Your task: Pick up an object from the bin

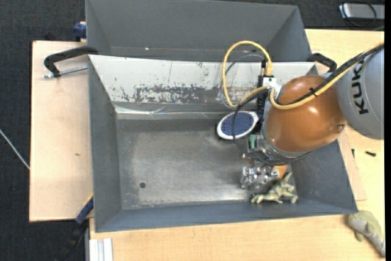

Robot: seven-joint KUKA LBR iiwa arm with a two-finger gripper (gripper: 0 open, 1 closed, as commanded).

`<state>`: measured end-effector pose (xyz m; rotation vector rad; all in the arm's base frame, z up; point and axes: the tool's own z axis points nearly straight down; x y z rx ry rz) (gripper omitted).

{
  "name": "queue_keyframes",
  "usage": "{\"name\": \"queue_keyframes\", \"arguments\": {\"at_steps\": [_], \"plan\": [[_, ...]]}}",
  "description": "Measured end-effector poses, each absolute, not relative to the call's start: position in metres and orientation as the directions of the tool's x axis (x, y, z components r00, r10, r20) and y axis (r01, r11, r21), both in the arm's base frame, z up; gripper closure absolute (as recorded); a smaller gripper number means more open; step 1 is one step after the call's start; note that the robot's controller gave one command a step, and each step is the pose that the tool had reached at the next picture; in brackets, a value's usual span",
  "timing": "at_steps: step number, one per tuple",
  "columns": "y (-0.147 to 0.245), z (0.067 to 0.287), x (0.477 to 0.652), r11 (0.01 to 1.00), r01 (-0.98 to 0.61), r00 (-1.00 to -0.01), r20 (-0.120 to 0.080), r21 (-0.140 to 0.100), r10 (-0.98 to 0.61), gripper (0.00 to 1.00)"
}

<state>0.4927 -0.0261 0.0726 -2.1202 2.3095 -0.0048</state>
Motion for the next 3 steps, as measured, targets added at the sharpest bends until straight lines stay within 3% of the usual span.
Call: {"name": "queue_keyframes", "arguments": {"at_steps": [2,3], "plan": [[-0.023,0.124,0.496,0.092,-0.996,-0.092,-0.004,-0.006,-0.996,1.0],[-0.022,0.177,0.498,0.095,-0.995,-0.095,-0.003,-0.01,-0.995,1.0]]}}
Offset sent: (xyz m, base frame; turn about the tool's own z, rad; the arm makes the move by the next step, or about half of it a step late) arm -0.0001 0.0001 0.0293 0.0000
